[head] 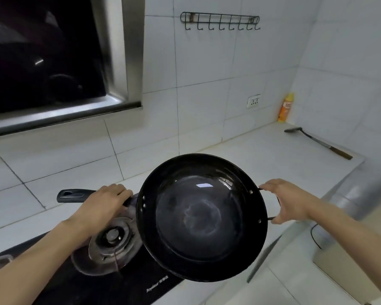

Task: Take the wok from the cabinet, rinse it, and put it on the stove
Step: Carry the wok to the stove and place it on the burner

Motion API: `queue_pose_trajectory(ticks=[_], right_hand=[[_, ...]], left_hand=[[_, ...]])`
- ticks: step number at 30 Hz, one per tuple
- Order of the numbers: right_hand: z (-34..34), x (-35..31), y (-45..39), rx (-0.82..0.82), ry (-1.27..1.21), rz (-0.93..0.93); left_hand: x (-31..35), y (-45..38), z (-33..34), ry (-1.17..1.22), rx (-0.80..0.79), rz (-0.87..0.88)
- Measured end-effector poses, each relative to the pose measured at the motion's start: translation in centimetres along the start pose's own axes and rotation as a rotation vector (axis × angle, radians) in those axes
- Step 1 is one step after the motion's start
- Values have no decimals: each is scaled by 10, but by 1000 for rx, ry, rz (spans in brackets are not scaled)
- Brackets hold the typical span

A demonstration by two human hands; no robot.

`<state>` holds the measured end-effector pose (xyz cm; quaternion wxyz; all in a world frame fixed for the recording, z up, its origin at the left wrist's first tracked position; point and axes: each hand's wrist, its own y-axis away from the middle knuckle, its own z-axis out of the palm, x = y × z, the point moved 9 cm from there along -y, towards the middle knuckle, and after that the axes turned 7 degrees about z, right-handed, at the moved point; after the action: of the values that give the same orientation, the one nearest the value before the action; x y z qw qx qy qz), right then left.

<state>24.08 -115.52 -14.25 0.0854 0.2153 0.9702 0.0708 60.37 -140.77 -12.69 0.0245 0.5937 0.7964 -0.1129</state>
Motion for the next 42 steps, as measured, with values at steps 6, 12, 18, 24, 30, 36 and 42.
queue_pose_trajectory(ticks=[6, 12, 18, 24, 30, 36, 42], right_hand=[[7, 61, -92, -35, -29, -151], [9, 82, -159, -124, 10, -279], [22, 69, -192, -160, 65, -357], [36, 56, -205, -192, 111, -356], [44, 54, -220, -192, 136, -390], [54, 49, -253, -207, 176, -438], [56, 39, -283, -204, 199, -501]], left_hand=[[18, -48, 27, -63, -102, -155], [48, -61, 43, -32, -124, -313], [57, -51, 62, -15, -159, -382], [58, -42, 72, -2, -70, -387], [53, -33, 107, 52, -118, -458], [55, -40, 111, 43, -114, -516], [57, -43, 117, 67, -130, -578]])
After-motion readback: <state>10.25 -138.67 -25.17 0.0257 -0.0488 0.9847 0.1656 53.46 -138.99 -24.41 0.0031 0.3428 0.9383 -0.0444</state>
